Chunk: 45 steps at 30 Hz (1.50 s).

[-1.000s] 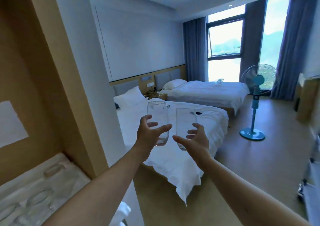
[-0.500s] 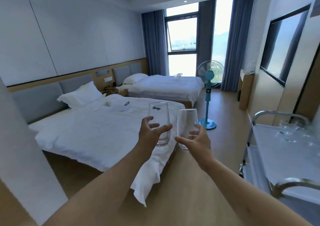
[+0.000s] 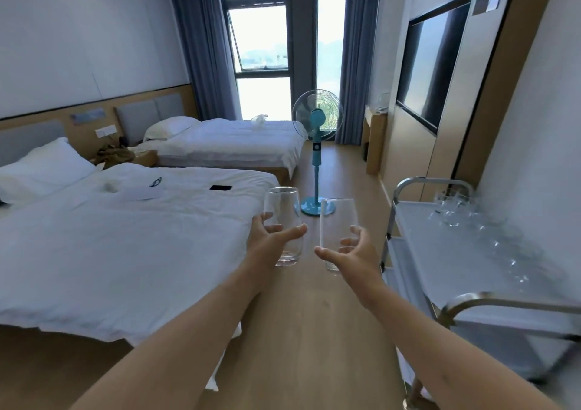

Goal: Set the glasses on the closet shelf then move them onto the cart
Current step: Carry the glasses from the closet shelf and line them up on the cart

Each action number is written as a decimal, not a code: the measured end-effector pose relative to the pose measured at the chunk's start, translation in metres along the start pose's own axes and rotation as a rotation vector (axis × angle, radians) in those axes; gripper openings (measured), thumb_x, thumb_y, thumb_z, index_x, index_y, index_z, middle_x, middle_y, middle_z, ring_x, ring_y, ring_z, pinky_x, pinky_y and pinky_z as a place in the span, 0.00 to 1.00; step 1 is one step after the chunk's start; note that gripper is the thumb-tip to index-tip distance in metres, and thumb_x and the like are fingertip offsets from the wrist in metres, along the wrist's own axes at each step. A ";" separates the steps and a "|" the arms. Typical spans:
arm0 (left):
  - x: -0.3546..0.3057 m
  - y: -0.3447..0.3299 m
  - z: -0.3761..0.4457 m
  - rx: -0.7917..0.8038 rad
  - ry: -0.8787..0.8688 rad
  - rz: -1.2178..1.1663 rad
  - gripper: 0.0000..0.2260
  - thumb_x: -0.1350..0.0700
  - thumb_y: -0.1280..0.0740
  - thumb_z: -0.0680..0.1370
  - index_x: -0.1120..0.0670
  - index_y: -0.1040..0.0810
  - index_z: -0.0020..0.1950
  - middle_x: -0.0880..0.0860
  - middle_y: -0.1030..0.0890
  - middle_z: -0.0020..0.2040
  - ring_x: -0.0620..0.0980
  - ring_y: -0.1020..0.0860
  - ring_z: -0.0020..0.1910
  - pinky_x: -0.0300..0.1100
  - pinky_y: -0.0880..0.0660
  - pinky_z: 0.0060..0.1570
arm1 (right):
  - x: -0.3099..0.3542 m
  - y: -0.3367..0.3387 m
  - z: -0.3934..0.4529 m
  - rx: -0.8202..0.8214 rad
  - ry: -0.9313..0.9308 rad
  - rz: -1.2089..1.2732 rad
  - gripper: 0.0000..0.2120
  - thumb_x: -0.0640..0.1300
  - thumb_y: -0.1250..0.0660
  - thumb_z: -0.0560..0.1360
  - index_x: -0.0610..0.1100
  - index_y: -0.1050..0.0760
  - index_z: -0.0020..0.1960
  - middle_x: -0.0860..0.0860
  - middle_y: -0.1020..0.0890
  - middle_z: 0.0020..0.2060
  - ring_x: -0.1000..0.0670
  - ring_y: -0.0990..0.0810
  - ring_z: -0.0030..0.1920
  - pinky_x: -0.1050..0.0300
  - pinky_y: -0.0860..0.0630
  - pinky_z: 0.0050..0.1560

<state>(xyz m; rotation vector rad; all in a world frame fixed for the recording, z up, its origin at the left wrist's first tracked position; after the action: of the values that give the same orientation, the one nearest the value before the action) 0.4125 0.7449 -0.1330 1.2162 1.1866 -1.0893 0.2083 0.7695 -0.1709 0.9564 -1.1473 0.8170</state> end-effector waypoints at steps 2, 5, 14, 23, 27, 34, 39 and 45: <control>0.006 -0.006 0.026 0.030 0.000 0.009 0.42 0.47 0.17 0.65 0.49 0.34 0.73 0.53 0.22 0.60 0.53 0.21 0.57 0.50 0.22 0.58 | -0.003 -0.004 0.017 -0.035 -0.008 -0.005 0.47 0.53 0.15 0.60 0.48 0.35 0.71 0.51 0.23 0.53 0.53 0.20 0.51 0.47 0.19 0.55; 0.009 -0.014 0.062 0.083 -0.003 0.021 0.46 0.41 0.17 0.61 0.47 0.35 0.73 0.50 0.21 0.58 0.52 0.20 0.56 0.55 0.22 0.61 | -0.004 -0.013 0.044 -0.063 -0.011 -0.026 0.48 0.56 0.15 0.59 0.49 0.35 0.72 0.50 0.22 0.54 0.54 0.20 0.52 0.49 0.18 0.53; 0.004 -0.026 0.166 0.214 0.008 -0.015 0.36 0.50 0.17 0.65 0.46 0.32 0.67 0.52 0.21 0.57 0.48 0.19 0.52 0.39 0.26 0.41 | -0.001 -0.051 0.117 -0.178 -0.044 -0.056 0.47 0.54 0.15 0.60 0.47 0.35 0.73 0.52 0.22 0.52 0.54 0.21 0.51 0.50 0.19 0.54; 0.011 -0.047 0.248 0.352 0.032 0.009 0.41 0.45 0.16 0.62 0.48 0.32 0.70 0.53 0.20 0.57 0.51 0.19 0.55 0.47 0.21 0.52 | -0.010 -0.073 0.176 -0.250 -0.094 -0.037 0.47 0.52 0.15 0.61 0.46 0.35 0.73 0.49 0.23 0.55 0.54 0.21 0.52 0.54 0.20 0.51; 0.017 -0.065 0.275 0.369 0.043 0.023 0.39 0.47 0.16 0.63 0.48 0.31 0.69 0.52 0.20 0.56 0.51 0.19 0.54 0.49 0.21 0.55 | -0.028 -0.072 0.198 -0.268 -0.130 -0.076 0.48 0.53 0.16 0.62 0.46 0.37 0.74 0.49 0.23 0.55 0.53 0.22 0.53 0.56 0.22 0.52; 0.026 -0.112 0.326 0.427 0.070 0.024 0.38 0.48 0.18 0.67 0.48 0.32 0.71 0.51 0.21 0.58 0.48 0.20 0.55 0.40 0.26 0.44 | -0.064 -0.062 0.258 -0.283 -0.199 -0.054 0.48 0.52 0.15 0.62 0.46 0.36 0.74 0.49 0.24 0.56 0.53 0.22 0.53 0.50 0.21 0.57; 0.034 -0.161 0.378 0.433 0.085 0.033 0.39 0.48 0.17 0.66 0.49 0.32 0.72 0.51 0.21 0.57 0.48 0.20 0.54 0.39 0.28 0.43 | -0.099 -0.041 0.321 -0.302 -0.233 -0.030 0.49 0.54 0.15 0.60 0.46 0.36 0.74 0.50 0.23 0.55 0.52 0.21 0.54 0.44 0.20 0.58; 0.037 -0.231 0.444 0.463 0.112 0.059 0.38 0.46 0.17 0.66 0.47 0.33 0.71 0.50 0.21 0.57 0.48 0.21 0.55 0.40 0.28 0.43 | -0.130 -0.009 0.397 -0.344 -0.294 -0.029 0.58 0.66 0.18 0.49 0.47 0.36 0.73 0.51 0.24 0.52 0.51 0.20 0.53 0.42 0.18 0.54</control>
<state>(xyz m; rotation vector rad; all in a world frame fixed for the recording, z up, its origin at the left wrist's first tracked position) 0.2143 0.2880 -0.1971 1.6739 1.0018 -1.3086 0.0428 0.3935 -0.2473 0.8174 -1.4689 0.4415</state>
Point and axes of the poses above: each hand's wrist, its own z-axis towards the middle knuckle, its own y-axis out of the back of the hand, x = y × z, the point moved 6 cm from there along z, towards the middle knuckle
